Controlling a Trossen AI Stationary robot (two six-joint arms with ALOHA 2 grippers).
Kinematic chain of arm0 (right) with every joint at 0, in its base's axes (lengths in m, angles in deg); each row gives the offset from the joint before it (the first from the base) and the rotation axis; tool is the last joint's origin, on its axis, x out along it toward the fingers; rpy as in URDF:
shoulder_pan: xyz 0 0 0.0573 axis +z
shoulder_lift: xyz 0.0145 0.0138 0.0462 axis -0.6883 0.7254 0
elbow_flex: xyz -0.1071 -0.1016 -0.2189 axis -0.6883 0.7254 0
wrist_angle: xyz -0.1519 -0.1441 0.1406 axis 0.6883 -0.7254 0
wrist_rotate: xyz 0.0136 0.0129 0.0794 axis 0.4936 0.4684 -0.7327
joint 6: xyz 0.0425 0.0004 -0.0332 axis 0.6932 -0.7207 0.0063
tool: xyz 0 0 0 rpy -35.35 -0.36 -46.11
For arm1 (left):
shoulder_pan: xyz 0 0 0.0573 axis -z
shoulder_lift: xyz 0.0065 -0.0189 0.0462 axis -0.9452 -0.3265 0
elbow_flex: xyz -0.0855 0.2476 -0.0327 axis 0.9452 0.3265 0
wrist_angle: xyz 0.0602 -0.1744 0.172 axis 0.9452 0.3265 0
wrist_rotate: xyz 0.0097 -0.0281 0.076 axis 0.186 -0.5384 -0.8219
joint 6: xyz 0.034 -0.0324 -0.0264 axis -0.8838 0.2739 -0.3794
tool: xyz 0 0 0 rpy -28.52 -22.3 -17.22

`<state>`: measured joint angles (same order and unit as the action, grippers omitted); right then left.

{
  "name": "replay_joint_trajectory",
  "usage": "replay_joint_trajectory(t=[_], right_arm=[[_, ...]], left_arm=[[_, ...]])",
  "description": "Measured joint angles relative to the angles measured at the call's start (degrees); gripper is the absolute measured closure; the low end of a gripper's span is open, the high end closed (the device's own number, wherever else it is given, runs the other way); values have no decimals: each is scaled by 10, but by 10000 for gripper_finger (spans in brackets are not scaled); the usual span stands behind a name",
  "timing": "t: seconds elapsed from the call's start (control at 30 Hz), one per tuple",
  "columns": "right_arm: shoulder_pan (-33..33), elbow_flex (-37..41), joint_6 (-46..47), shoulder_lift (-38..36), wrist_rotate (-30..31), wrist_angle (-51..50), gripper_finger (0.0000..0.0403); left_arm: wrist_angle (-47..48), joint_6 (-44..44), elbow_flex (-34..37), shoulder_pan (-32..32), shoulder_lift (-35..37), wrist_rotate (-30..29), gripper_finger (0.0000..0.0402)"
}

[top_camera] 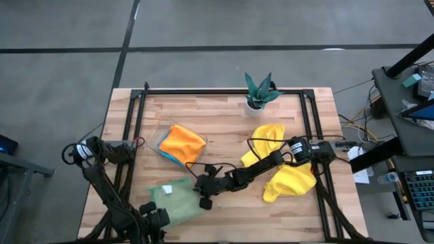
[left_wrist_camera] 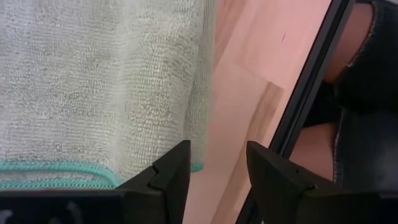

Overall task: Fold microfiber towels
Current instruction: Fold the green microfiber cloth

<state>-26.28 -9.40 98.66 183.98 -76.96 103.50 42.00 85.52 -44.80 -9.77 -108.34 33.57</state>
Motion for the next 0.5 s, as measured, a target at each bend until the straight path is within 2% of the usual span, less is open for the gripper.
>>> replay_joint_trajectory(t=[0.03, 0.1, 0.3, 0.5], right_arm=[[0, 0, 0, 0, -1, 0, 376], [0, 0, 0, 0, -5, 0, 386], [0, 0, -15, -26, -6, -40, 393], [6, 2, -34, -70, 11, -149, 394]], left_arm=[[0, 0, 0, 0, 0, -5, 261], [0, 0, 0, 0, 0, -11, 261], [0, 0, 0, 0, 0, -27, 261], [1, -8, 0, 0, 0, -47, 261]])
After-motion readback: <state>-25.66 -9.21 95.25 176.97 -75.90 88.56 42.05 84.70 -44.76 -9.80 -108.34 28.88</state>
